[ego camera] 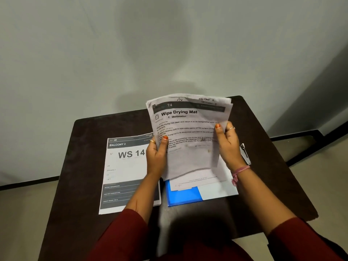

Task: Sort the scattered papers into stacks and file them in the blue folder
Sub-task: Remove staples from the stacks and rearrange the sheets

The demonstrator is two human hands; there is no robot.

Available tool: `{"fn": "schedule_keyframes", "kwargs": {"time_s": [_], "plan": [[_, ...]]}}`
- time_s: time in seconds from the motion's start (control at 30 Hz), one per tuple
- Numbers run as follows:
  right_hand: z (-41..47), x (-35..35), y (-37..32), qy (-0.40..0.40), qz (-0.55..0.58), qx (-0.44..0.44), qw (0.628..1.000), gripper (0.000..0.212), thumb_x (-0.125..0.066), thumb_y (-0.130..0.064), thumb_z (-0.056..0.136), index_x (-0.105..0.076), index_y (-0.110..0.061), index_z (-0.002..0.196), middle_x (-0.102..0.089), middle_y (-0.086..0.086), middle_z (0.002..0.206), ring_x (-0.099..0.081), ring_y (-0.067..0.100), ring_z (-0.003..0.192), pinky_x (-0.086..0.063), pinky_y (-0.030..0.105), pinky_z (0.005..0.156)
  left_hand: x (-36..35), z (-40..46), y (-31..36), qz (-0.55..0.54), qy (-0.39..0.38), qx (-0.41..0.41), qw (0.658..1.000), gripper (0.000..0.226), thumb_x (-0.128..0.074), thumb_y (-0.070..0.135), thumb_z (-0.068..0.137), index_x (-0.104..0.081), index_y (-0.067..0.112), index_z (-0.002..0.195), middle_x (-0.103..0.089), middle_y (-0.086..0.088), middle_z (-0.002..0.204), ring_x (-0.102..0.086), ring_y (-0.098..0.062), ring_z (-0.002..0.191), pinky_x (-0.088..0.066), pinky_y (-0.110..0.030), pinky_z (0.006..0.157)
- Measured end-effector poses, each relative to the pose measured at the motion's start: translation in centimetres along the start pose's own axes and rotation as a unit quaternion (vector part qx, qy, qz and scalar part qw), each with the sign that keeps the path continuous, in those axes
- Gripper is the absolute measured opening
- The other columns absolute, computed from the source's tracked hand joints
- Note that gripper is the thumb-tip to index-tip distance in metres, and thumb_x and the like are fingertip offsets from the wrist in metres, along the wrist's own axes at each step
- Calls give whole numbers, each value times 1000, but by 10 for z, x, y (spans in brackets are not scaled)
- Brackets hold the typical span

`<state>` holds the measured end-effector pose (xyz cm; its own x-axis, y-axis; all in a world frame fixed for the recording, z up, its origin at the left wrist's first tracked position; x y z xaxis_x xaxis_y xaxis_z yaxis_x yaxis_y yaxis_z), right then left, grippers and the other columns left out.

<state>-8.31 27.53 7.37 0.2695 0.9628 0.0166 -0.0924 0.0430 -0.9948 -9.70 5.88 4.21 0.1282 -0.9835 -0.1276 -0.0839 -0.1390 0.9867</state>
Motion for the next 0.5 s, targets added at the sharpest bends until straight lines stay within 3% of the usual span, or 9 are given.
{"fn": "schedule_keyframes", "kwargs": {"time_s": [0.1,0.2,0.4,0.5], "plan": [[10,13,-3,-8,9,-20,1000,10,-49,-18,98,-57,-20,105,-68,0,106,-66,11,98,-55,29,83,0,-1,-5,2,0,24,1000,18,-55,12,95,-57,10,113,-69,2,103,-68,-4,89,-55,-19,74],[12,23,18,-41,18,-134,990,9,-52,-16,96,-57,-20,102,-69,7,111,-69,18,94,-56,36,82,1,-7,-28,3,7,88,996,20,-58,15,94,-61,11,113,-70,-7,109,-68,-20,99,-56,-35,85],[-16,38,76,-59,-27,-280,958,17,-49,-4,96,-52,-4,113,-66,15,112,-66,14,79,-53,17,56,6,-38,-91,54,3,203,978,16,-58,17,95,-62,15,110,-71,-7,108,-69,-20,96,-54,-41,90],[-22,44,100,-57,-35,-320,945,24,-49,4,93,-51,-4,115,-65,16,114,-66,19,87,-56,27,74,7,-52,-113,71,-6,230,971,8,-58,17,95,-62,19,102,-71,-8,107,-69,-24,98,-53,-48,92]]}}
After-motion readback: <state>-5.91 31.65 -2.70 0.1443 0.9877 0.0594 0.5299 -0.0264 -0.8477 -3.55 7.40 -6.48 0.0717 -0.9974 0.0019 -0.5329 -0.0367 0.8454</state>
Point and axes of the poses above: each hand's wrist, its own z-axis towards the middle knuckle, its own x-axis out of the back of the hand, y = z × x, the point moved 5 cm from there along z, towards the middle knuckle
